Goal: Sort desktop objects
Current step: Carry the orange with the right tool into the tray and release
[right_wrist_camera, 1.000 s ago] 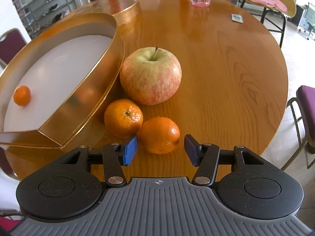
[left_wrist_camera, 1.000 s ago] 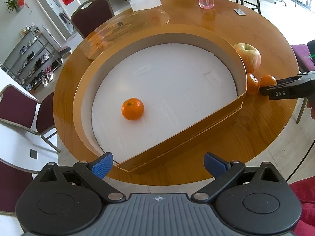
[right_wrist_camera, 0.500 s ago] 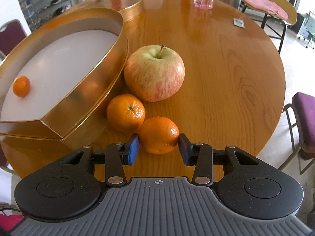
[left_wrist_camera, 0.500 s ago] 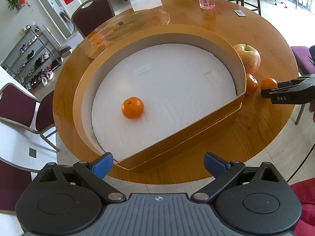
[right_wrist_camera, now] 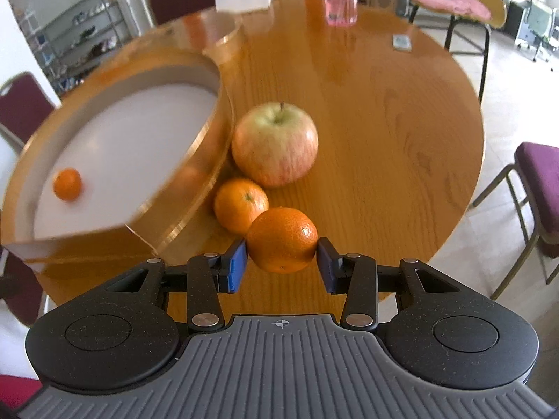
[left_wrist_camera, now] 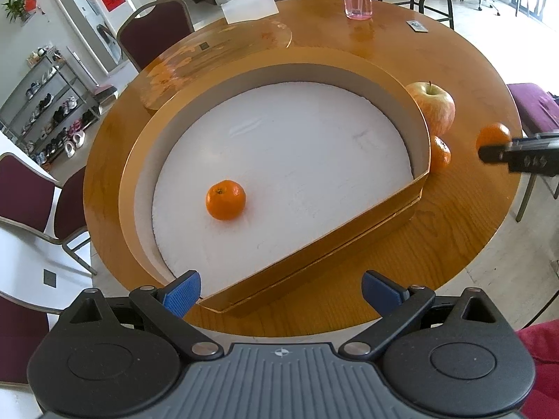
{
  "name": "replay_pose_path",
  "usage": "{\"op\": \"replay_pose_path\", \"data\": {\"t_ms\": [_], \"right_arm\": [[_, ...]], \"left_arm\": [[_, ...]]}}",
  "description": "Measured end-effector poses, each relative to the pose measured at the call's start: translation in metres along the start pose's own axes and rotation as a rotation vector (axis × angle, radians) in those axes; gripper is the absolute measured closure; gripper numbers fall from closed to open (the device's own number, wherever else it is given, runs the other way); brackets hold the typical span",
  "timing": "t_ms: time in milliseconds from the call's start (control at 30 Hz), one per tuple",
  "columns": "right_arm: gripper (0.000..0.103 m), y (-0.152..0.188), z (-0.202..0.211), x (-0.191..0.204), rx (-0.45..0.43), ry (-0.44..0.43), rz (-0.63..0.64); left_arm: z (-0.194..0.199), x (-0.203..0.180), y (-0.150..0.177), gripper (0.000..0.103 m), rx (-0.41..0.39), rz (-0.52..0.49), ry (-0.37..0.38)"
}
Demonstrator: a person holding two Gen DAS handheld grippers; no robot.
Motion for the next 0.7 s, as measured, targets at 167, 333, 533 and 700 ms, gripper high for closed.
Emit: {"op": "replay_pose_path", "data": {"t_ms": [167,333,533,700], "right_arm": [[0.059,-0.024,0.019,0.019,-0.064,-0.011,0.018],[0.059,-0.045,0.023,0.046,-0.097,-0.037,0.063],[0.059,-0.064,0.001,0.092,-0.079,-0.093,0.160],[0.059,-0.055,-0.028,0.136,0.005,-0.164,0.239]], "left_arm": [[-0.005,0.011,0.002,0.003,0.006,0.036,0.004],[-0.011,0.031,0.005,0.003,0.018,0.101,-0.004],[-0.022,0.060,0.015,0.003,0.052,0.188,-0.033],[-0.032,0.088,0.027,0.003,0.091,0.266,-0.081]]}}
Point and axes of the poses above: each gripper's, at about its wrist camera, not at the fingertips, and z roughly against the way its jaws point, x to its left, y to its underside, the point moved 6 cm from there along -z, roughly the way its jaws point, and after that the axes turned 6 degrees about -y, right-handed, at the moved point
